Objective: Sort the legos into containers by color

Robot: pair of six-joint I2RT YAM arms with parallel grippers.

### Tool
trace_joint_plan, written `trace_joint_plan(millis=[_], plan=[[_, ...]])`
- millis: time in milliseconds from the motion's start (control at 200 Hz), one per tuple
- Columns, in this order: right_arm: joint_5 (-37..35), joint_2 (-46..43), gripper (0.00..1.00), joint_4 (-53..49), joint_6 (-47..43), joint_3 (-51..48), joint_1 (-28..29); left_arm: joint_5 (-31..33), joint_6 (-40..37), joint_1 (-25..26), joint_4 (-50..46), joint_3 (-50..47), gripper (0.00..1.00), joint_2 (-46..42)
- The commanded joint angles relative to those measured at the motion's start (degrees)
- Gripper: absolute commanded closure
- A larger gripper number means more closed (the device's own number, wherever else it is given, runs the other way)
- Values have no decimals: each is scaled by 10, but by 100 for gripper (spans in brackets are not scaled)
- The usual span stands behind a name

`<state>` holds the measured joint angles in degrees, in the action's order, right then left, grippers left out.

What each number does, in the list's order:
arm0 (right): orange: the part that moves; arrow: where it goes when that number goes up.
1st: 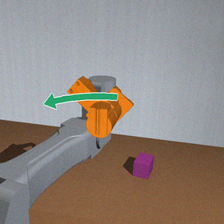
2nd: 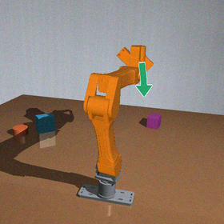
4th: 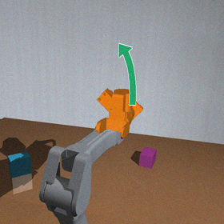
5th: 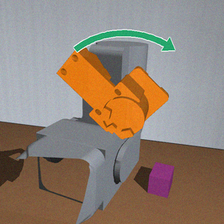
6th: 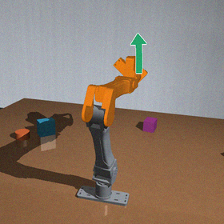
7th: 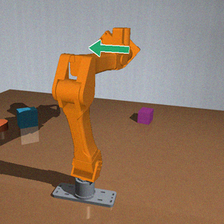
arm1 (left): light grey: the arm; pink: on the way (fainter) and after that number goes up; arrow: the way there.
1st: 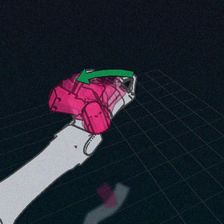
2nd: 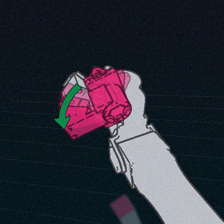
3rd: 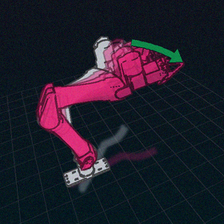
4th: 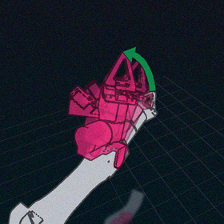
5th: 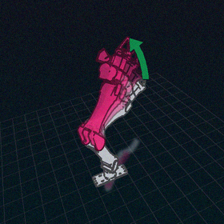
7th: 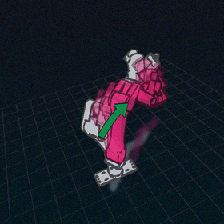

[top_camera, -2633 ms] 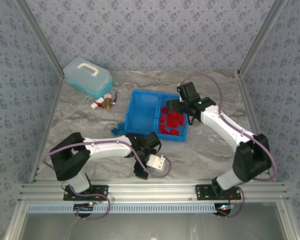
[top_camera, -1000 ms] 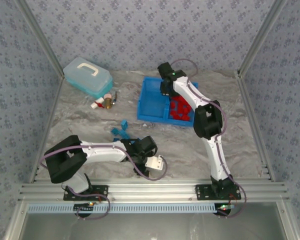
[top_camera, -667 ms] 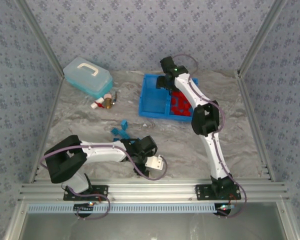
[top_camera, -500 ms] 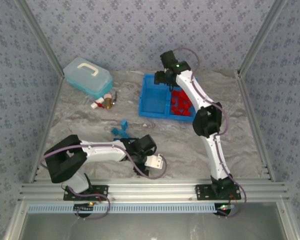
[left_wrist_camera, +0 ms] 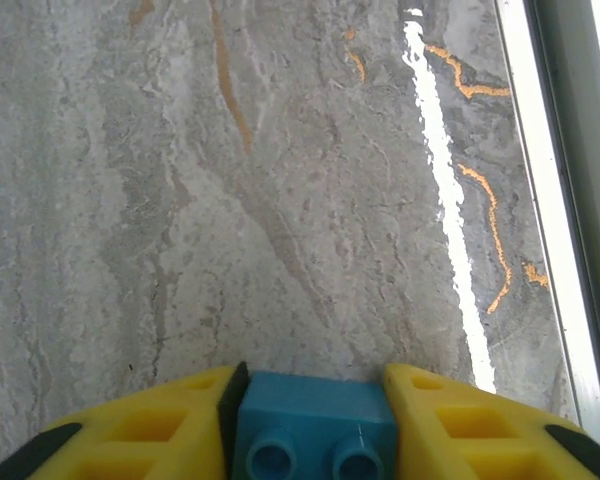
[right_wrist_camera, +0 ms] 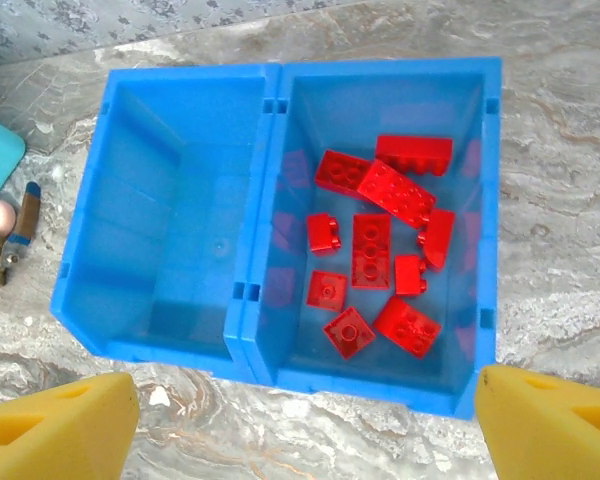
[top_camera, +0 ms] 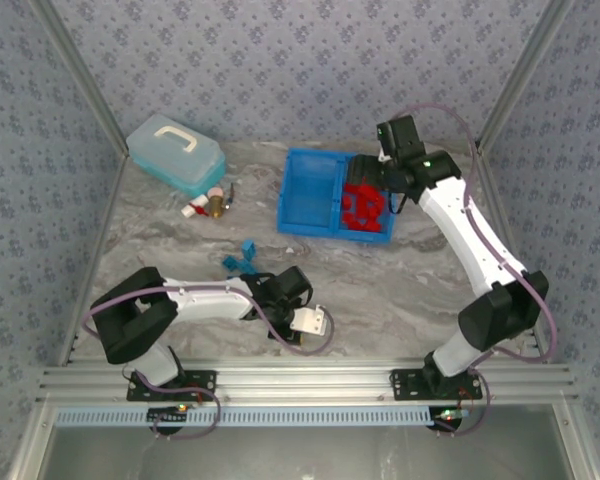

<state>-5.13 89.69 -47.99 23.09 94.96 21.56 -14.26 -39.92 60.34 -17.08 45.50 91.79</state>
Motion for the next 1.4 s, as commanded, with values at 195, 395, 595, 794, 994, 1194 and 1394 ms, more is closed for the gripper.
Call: trace_joint_plan(millis=[195,395,595,794,994,1194,1394], plan=[[27,-103,10,31,44,-118,-9,64,138,-88,-16,159,75,-68],[33,-135,10,50,65,-181,1,87,205,-143,-97,377,76,8],[36,-132,10,56,71,-203,9,200,294,-186,-258,688,76,228],[23,-133,10,46,69,-205,21,199,414,-227,-327,934,77,412],[24,-138,10,41,70,-219,27,184,485,-241,-295,988,80,495],[20,-150,9,33,70,-215,30,213,547,-247,-296,1043,77,570],[17,-152,9,17,69,-197,34,200,561,-245,-274,1049,49,585]])
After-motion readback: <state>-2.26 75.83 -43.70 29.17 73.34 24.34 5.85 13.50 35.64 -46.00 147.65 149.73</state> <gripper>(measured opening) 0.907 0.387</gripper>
